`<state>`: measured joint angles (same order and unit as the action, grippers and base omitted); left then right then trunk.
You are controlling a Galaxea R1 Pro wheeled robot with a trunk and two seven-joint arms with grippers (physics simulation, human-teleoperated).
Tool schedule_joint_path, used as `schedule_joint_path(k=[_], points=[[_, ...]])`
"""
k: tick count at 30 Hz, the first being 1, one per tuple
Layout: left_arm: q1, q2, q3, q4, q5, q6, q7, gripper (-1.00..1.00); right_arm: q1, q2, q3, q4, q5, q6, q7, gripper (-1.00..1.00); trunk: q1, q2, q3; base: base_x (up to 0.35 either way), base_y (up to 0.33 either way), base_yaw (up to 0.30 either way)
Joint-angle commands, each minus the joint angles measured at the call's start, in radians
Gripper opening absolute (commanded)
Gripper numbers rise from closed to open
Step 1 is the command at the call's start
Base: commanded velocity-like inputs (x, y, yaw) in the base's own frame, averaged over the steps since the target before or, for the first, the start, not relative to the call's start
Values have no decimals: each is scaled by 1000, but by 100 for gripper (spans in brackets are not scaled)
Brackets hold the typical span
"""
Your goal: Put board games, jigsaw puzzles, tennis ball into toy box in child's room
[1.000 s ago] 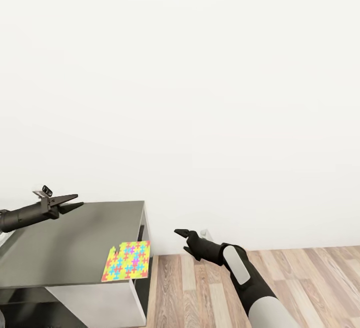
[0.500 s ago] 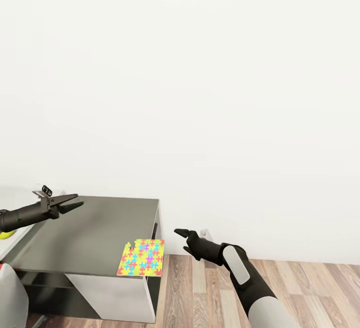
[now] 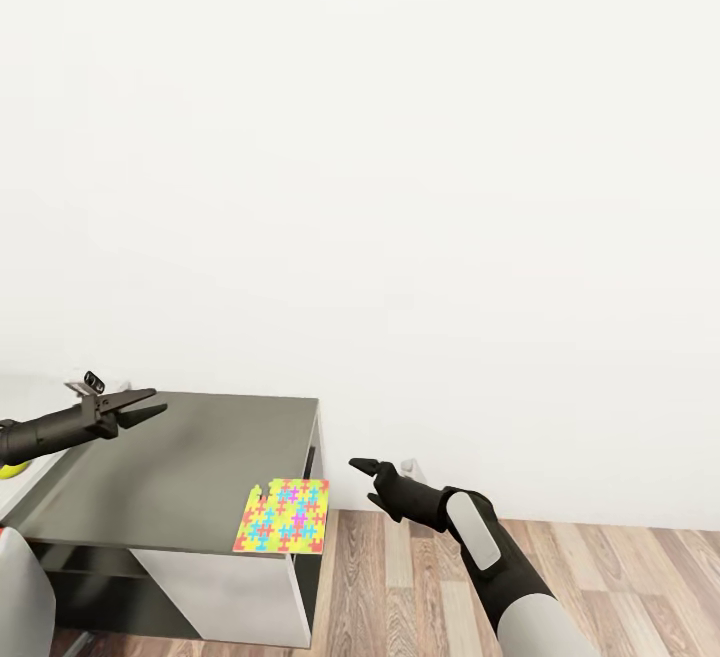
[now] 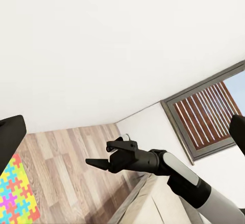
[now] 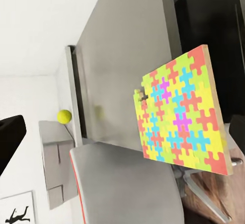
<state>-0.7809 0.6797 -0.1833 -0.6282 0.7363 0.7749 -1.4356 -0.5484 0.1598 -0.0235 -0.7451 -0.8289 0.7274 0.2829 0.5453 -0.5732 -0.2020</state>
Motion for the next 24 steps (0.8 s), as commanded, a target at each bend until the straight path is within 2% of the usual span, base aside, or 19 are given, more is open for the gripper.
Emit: schedule_joint_path(k=[1, 4, 24], points=[[-2, 1, -6, 1, 6, 11, -3, 100, -1, 0, -3, 0, 1, 5, 2, 100, 0, -2, -2, 0, 0, 0], [-1, 1, -7, 1, 6, 11, -3, 100, -1, 0, -3, 0, 1, 4, 2, 100, 0, -2, -2, 0, 0, 0], [-2, 1, -7, 1, 6, 11, -3, 100, -1, -1, -3, 1, 1, 4, 2, 100, 77, -142, -64, 0, 0, 0]])
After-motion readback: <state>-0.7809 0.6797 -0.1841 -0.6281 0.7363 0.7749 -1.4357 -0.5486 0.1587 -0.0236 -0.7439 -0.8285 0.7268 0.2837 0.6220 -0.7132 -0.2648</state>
